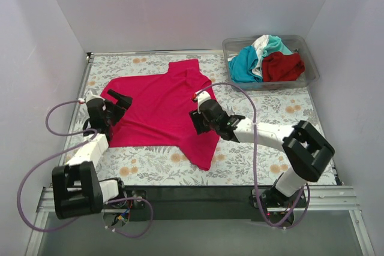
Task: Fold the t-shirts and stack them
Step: Flatten the tshirt out
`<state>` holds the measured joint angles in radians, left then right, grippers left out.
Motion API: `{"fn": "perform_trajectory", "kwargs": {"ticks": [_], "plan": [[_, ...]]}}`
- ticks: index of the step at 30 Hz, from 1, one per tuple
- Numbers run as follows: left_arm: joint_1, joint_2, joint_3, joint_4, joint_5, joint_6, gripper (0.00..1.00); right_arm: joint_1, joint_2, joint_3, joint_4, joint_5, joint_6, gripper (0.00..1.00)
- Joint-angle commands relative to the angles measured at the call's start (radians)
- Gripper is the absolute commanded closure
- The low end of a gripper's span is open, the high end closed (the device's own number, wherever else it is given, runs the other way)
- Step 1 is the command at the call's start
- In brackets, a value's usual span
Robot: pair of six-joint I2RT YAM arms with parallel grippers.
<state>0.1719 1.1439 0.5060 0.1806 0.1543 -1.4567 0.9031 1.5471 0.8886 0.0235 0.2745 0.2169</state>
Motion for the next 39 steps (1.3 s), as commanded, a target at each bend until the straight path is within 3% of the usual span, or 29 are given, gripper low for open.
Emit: {"fn": "perform_trajectory", "kwargs": {"ticks": [1,8,17,25,32,39], "plan": [[-0.076,0.104,0.072,0.088,-0.006,0.071,0.09,-0.033,0.103,0.110,0.151,-0.037,-0.065,0.49],[-0.158,0.361,0.169,0.184,0.037,0.125,0.09,-0.173,0.267,0.188,0.187,-0.165,-0.040,0.51],[-0.249,0.602,0.330,0.183,0.048,0.144,0.08,-0.320,0.396,0.245,0.155,-0.300,0.010,0.52],[-0.310,0.747,0.494,0.151,0.070,0.145,0.08,-0.424,0.436,0.274,0.030,-0.241,0.029,0.54],[-0.361,0.875,0.690,0.044,0.006,0.173,0.08,-0.463,0.393,0.247,-0.008,-0.175,0.027,0.54],[-0.353,0.976,0.847,-0.012,-0.024,0.225,0.06,-0.460,0.430,0.334,-0.008,-0.253,-0.005,0.55]]}}
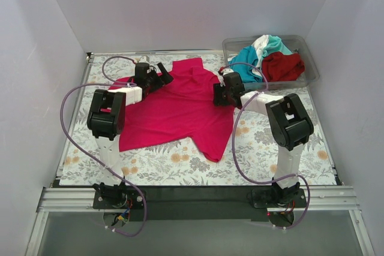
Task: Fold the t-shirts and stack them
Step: Flatten the tshirt out
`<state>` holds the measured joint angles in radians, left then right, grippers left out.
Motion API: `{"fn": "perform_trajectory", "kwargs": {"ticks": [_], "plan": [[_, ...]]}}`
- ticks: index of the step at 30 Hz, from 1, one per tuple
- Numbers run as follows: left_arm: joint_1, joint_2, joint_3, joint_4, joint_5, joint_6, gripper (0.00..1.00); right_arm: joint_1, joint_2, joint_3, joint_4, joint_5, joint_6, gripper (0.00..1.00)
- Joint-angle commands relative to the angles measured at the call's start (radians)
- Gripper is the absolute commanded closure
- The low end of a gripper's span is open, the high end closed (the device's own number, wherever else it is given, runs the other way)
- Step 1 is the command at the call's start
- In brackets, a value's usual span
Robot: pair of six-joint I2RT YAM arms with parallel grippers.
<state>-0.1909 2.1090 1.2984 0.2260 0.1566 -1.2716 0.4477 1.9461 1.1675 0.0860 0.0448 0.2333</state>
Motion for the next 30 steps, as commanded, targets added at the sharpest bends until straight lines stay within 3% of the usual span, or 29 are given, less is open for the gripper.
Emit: {"fn": "perform_trajectory", "kwargs": {"ticks": [1,6,10,13,19,30], "plan": [[0.010,-0.006,0.053,-0.047,-0.020,0.041,0.06,-0.001,0.030,0.064,-0.072,-0.031,-0.028,0.55],[0.001,-0.196,-0.079,0.048,-0.044,0.072,0.06,0.046,-0.094,0.048,-0.069,-0.016,-0.069,0.54],[-0.007,-0.445,-0.230,0.039,-0.196,0.066,0.04,0.115,-0.202,0.011,-0.048,0.012,-0.091,0.53],[-0.005,-0.533,-0.323,-0.045,-0.293,0.046,0.02,0.183,-0.242,-0.009,-0.039,0.024,-0.091,0.52],[0.016,-0.528,-0.442,-0.108,-0.298,0.002,0.02,0.241,-0.246,-0.040,-0.023,0.027,-0.089,0.52],[0.155,-0.426,-0.461,-0.109,-0.220,-0.038,0.02,0.247,-0.289,-0.167,0.027,0.055,-0.084,0.52]]}}
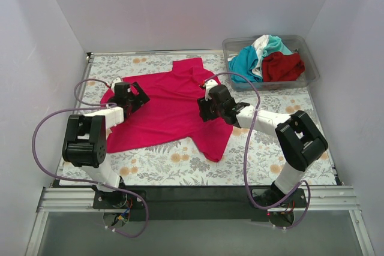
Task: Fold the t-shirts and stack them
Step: Flatten the tshirt out
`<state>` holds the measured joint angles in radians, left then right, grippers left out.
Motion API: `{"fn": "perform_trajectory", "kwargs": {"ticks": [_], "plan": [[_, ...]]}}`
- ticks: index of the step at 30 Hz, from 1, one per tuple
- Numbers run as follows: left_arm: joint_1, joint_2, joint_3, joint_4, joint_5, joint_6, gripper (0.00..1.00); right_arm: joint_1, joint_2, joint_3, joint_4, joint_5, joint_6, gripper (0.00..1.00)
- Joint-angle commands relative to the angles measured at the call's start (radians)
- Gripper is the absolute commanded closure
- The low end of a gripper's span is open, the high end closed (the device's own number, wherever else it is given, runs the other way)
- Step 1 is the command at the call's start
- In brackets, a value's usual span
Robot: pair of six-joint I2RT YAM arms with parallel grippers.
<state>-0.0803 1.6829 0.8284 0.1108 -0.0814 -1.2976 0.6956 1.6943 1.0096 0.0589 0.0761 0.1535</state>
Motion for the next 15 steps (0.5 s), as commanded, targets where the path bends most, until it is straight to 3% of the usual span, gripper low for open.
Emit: {"fn": "perform_trajectory", "kwargs": {"ticks": [1,9,15], "plan": [[0.057,0.006,0.011,0.006,0.029,-0.011,0.02,-0.001,-0.035,-0.017,0.058,0.025,-0.005,0.52],[0.129,0.135,0.084,0.023,0.078,0.032,0.02,-0.002,0.047,-0.011,0.073,0.014,0.018,0.52],[0.131,0.270,0.245,-0.002,0.080,0.050,0.02,-0.045,0.142,0.037,0.073,-0.048,0.054,0.52]]}}
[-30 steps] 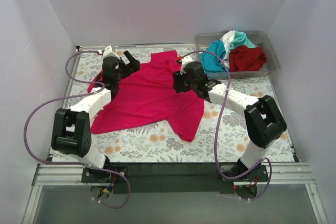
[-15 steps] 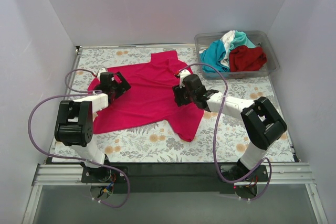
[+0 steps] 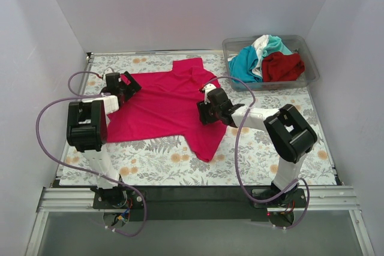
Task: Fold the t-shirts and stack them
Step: Flatten the tshirt out
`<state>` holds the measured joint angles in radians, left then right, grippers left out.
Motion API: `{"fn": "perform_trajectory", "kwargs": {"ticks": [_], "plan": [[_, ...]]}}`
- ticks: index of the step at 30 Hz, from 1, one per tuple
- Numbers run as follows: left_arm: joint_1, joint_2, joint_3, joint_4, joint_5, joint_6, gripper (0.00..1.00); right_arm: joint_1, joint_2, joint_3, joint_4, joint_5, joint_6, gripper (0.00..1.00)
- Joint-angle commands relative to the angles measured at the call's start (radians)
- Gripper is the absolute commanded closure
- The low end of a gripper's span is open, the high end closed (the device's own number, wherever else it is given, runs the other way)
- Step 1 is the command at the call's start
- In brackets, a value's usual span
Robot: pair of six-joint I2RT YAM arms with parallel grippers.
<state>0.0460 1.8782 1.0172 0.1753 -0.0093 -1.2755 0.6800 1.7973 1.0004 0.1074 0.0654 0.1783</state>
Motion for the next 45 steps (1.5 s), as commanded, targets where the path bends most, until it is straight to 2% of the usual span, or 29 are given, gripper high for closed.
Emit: {"fn": "perform_trajectory", "kwargs": {"ticks": [1,4,8,15,19,21,25,28,30,31,34,35,36,39,45], "plan": [[0.005,0.091,0.078,-0.071,0.008,0.031,0.02,-0.039,0.048,0.049,0.025,-0.044,0.035,0.52],[0.005,0.157,0.162,-0.076,0.071,0.056,0.02,-0.063,0.083,0.069,0.025,-0.058,0.039,0.51],[0.005,0.239,0.270,-0.076,0.144,0.079,0.02,-0.112,0.134,0.090,0.023,-0.157,0.059,0.51],[0.003,0.349,0.452,-0.108,0.163,0.134,0.02,-0.183,0.171,0.141,0.012,-0.182,0.047,0.51],[-0.011,0.352,0.504,-0.106,0.175,0.172,0.02,-0.197,0.203,0.205,-0.012,-0.196,0.023,0.51],[-0.032,0.307,0.498,-0.106,0.161,0.194,0.02,-0.195,0.217,0.239,-0.020,-0.207,0.009,0.51],[-0.107,0.106,0.379,-0.057,0.079,0.231,0.02,-0.195,0.169,0.239,-0.017,-0.213,-0.031,0.51],[-0.123,-0.110,0.206,-0.020,-0.015,0.167,0.02,-0.195,0.085,0.210,-0.005,-0.213,-0.039,0.51],[-0.123,-0.263,0.071,-0.045,-0.133,0.091,0.02,-0.195,0.013,0.185,0.009,-0.222,-0.039,0.50],[-0.121,-0.312,0.029,-0.097,-0.284,0.067,0.02,-0.195,-0.010,0.158,0.017,-0.228,-0.037,0.50],[-0.097,-0.467,-0.141,-0.157,-0.463,-0.011,0.02,-0.195,-0.084,0.109,0.021,-0.256,-0.039,0.50],[-0.068,-0.493,-0.179,-0.171,-0.452,-0.034,0.02,-0.195,-0.114,0.095,0.021,-0.268,-0.039,0.50],[0.012,-0.525,-0.227,-0.203,-0.419,-0.076,0.02,-0.197,-0.130,0.081,0.023,-0.271,-0.039,0.50],[0.093,-0.560,-0.285,-0.234,-0.386,-0.113,0.02,-0.195,-0.191,0.029,0.026,-0.265,-0.039,0.50],[0.124,-0.568,-0.324,-0.231,-0.379,-0.142,0.05,-0.195,-0.283,-0.046,0.043,-0.268,-0.042,0.49]]}}
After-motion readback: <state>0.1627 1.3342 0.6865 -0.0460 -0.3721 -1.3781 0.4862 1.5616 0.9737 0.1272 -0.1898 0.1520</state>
